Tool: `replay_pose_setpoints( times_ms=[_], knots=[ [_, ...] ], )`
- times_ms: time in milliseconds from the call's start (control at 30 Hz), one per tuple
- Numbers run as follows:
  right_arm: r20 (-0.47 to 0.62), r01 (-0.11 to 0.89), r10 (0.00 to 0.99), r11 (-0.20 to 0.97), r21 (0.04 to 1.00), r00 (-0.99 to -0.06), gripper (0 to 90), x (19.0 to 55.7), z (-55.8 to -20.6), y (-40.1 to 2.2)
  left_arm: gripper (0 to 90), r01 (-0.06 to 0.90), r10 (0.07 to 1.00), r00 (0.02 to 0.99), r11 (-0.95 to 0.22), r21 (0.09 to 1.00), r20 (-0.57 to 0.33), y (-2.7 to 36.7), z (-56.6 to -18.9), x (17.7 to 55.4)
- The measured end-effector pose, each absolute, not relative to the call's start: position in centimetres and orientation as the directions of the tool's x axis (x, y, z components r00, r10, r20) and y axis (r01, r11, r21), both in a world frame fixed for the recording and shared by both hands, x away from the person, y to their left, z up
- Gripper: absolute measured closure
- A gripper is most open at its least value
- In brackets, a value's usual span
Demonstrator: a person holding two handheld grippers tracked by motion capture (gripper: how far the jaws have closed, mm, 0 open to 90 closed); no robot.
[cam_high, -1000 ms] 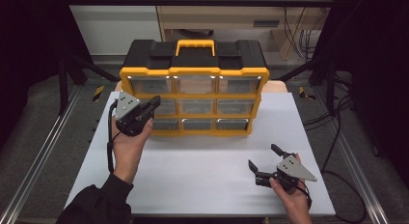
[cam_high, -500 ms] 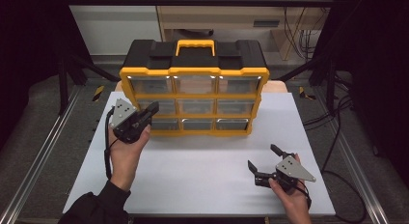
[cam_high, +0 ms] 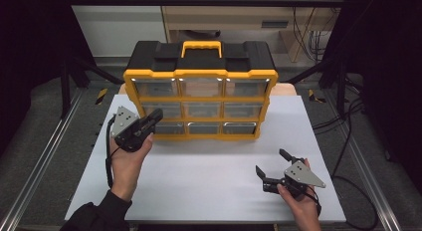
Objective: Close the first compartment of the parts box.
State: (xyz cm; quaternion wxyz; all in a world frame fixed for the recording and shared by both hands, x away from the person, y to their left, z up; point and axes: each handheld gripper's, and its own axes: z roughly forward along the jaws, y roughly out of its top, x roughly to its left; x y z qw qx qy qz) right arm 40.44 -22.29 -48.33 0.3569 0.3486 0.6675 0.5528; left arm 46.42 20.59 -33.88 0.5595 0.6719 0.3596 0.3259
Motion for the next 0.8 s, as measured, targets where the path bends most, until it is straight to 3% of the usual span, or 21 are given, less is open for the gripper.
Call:
replay_pose_setpoints(
  times_ms=[100, 367, 800],
  knots=[
    [-0.093, 0.069, 0.86, 0.147, 0.987, -0.502, 4.0, 40.5, -48.3, -22.3, 74.6, 0.096, 0.839, 0.541, -0.12, 0.988, 0.05, 20.6, -34.0, 46.3],
    [-0.092, 0.07, 0.86, 0.147, 0.987, -0.502, 4.0, 40.5, -48.3, -22.3, 41.0, 0.046, 0.818, 0.573, -0.087, 0.995, 0.045, 20.5, -34.7, 45.8],
    [-0.09, 0.073, 0.859, 0.147, 0.986, -0.503, 3.9, 40.5, -48.3, -22.3, 15.1, 0.042, 0.782, 0.622, -0.091, 0.995, 0.045, 20.6, -36.0, 45.2]
  ],
)
